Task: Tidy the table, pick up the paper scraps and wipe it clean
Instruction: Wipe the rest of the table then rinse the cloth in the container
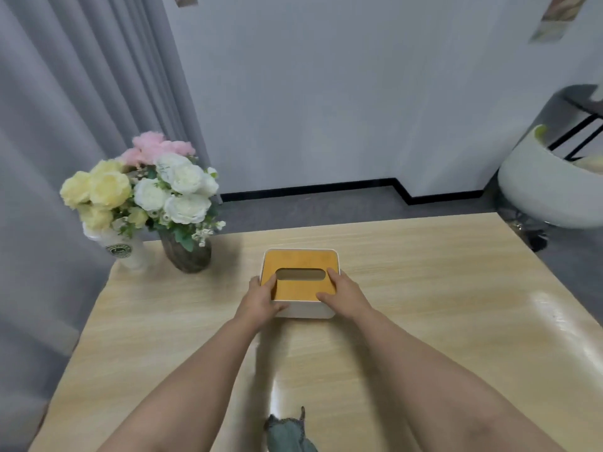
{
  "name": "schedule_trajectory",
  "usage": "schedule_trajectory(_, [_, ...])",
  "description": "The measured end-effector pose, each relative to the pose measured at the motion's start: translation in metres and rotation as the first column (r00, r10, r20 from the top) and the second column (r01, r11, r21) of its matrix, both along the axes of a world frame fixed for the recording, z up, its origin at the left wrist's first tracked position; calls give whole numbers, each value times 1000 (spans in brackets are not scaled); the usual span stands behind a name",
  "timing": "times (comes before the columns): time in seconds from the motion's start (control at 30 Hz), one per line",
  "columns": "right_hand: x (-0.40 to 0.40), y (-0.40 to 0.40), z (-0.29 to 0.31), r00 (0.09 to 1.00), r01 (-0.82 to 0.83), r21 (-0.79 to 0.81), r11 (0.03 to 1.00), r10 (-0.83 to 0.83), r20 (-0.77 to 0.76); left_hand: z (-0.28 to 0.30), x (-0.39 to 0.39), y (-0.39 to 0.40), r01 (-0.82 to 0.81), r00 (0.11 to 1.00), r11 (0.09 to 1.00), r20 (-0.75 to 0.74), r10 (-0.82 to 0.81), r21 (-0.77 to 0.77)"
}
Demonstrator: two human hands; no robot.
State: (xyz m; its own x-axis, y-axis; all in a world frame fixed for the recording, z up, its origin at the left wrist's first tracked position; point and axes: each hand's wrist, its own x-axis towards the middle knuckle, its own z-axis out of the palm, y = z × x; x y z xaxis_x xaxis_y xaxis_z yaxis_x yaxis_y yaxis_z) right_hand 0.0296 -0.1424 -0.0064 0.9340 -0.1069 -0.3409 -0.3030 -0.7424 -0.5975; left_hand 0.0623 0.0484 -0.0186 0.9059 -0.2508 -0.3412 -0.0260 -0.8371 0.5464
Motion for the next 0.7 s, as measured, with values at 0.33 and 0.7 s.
schedule_trajectory(0.33, [-35, -182, -9, 969, 241, -28, 970, -243, -46, -18, 4, -194, 225, 971, 973, -72, -227, -44])
schedule_trajectory(0.7, [-34, -206, -29, 947, 320, -29, 947, -320, -26, -23, 4, -201, 189, 979, 977, -63, -196, -98])
